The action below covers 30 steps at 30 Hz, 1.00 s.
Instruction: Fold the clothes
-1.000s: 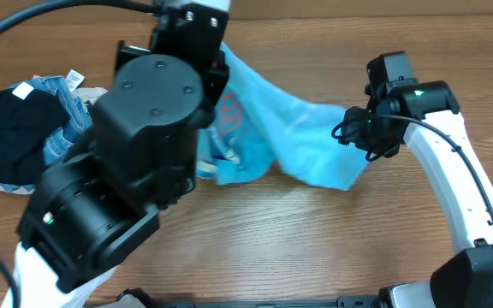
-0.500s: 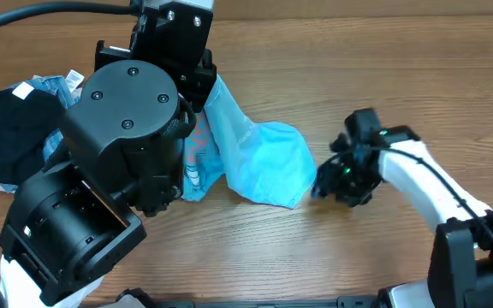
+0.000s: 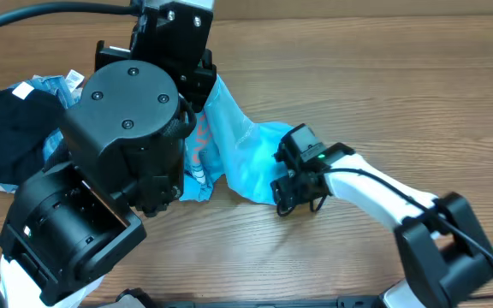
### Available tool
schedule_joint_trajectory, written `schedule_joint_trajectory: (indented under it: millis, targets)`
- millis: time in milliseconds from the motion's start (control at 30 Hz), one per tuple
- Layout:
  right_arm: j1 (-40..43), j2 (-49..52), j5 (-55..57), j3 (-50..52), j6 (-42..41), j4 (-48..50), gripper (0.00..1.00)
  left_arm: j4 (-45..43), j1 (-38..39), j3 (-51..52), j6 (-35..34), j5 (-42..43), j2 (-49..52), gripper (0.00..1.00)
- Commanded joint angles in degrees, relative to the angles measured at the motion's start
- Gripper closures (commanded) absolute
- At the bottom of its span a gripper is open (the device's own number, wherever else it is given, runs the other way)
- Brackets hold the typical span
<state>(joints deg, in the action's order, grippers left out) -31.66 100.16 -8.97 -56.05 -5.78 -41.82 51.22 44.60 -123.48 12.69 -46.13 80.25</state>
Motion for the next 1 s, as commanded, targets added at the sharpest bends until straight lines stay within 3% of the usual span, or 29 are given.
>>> schedule_joint_trajectory:
  millis: [0,100,133,200,333,433,567,700,967]
  targets:
    - [-3.0,2.5,3.0,0.2,0.2,0.0,0.35,-0.5,-0.3,-1.5,1.0,-0.9,-0.9,0.96]
    - [-3.7,2.3,3.8,0.0,-0.2,-0.4,0.76,-0.5,-0.3,-1.5,0.8,-0.9,-0.9,0.96]
    - [-3.7,1.9,3.8,-0.2,-0.3,-1.2,0.86,-0.5,-0.3,-1.5,0.8,-1.0,-0.9,0.96]
    - [-3.0,0.0,3.8,-1.5,-1.7,-3.8,0.95,-0.5,-0.3,-1.5,0.9,-1.0,-0.9,0.96]
    - [-0.2,-10.2,4.2,-7.5,-1.9,-10.8,0.96,-0.5,-0.3,-1.5,0.9,-5.7,-0.9,0.96]
    - [3.8,-19.5,10.8,-13.5,-7.1,-14.3,0.96,-0.5,-0.3,-1.6,1.1,-9.5,-1.2,0.96]
    - [13.0,-30.7,15.4,-21.7,-10.8,-15.6,0.96,-0.5,-0.3,-1.6,1.5,-10.0,-2.1,0.96]
    - [17.0,-35.3,15.4,-24.7,-10.8,-15.6,0.96,-0.5,-0.3,-2.6,1.4,-9.9,-4.4,0.96]
    - [17.1,-38.5,15.4,-25.6,-12.3,-18.9,0.96,1.3,-0.2,-3.2,0.8,-9.8,-10.9,0.96]
